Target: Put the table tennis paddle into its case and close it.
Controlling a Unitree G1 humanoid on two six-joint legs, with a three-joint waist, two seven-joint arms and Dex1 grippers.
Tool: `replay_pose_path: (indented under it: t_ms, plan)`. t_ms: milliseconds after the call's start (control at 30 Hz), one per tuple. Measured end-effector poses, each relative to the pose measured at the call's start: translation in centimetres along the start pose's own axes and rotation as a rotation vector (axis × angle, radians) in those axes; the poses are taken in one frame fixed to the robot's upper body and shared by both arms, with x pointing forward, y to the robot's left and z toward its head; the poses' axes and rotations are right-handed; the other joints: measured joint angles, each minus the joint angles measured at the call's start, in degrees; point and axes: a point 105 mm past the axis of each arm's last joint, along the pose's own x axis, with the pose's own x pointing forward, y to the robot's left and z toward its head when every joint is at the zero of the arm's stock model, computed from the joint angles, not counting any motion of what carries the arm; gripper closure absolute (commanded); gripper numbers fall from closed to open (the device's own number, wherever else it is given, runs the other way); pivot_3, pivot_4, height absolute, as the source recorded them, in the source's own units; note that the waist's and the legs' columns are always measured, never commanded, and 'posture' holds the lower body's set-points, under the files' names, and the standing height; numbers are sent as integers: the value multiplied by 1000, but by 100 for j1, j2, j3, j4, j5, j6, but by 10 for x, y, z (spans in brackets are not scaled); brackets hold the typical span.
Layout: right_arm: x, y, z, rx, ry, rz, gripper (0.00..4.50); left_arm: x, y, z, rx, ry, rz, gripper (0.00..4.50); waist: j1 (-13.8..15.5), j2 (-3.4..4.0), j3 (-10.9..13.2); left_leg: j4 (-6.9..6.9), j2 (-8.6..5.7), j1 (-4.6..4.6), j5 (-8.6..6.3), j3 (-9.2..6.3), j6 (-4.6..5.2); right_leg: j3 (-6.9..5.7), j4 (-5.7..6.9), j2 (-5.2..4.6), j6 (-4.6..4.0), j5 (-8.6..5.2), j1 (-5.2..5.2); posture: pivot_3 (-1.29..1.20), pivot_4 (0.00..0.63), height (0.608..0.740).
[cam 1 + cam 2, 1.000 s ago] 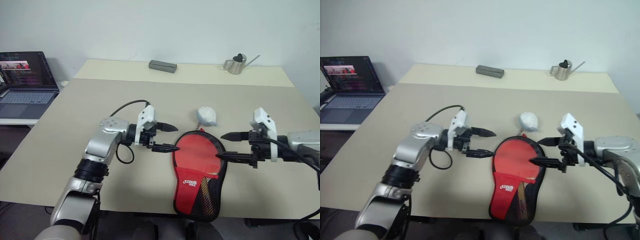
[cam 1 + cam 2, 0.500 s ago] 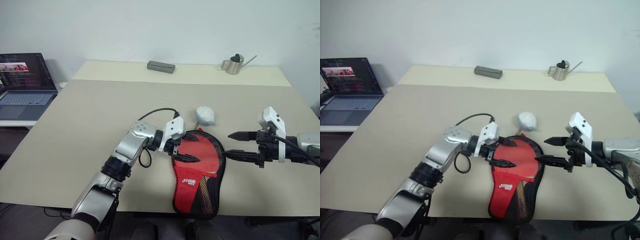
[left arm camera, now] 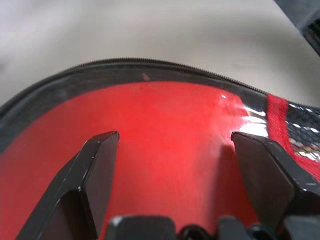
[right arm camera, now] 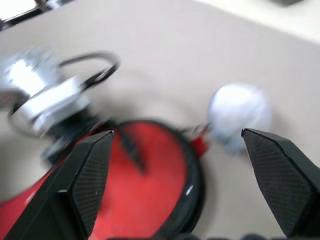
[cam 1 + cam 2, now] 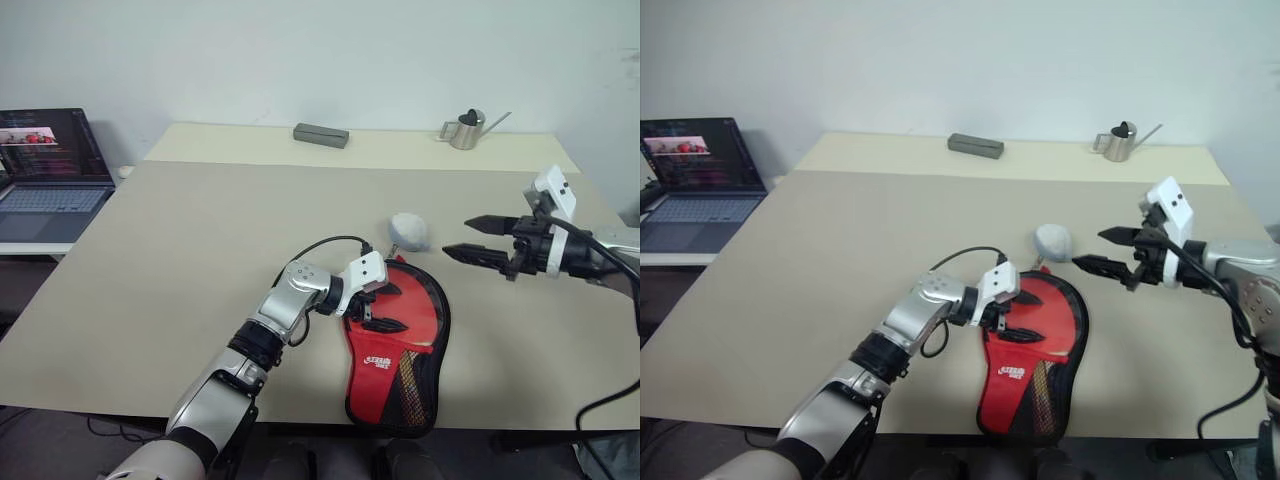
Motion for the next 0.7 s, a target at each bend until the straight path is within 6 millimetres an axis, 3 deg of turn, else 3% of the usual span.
replay_pose_path:
  t_ms: [300, 567, 700]
  plan:
    - [69, -12, -4, -17, 33, -61, 0, 0, -1, -3, -4, -26, 39, 597, 12, 13, -8, 0, 1, 1, 1, 12, 0, 5, 0, 0, 1, 1, -3, 0, 150, 740]
    - [96, -42, -23, -80, 128, -166, 0, -4, -1, -6, -9, -25, 57, 597, -19, 23, -13, -1, 2, 16, 1, 31, 1, 7, 12, 2, 0, 2, -3, 0, 150, 740]
    - [108, -46, -30, -108, 155, -170, 0, -4, -1, -6, -9, -27, 57, 597, -39, 25, -15, -1, 2, 16, 1, 31, 1, 8, 12, 2, 0, 2, -2, 0, 150, 740]
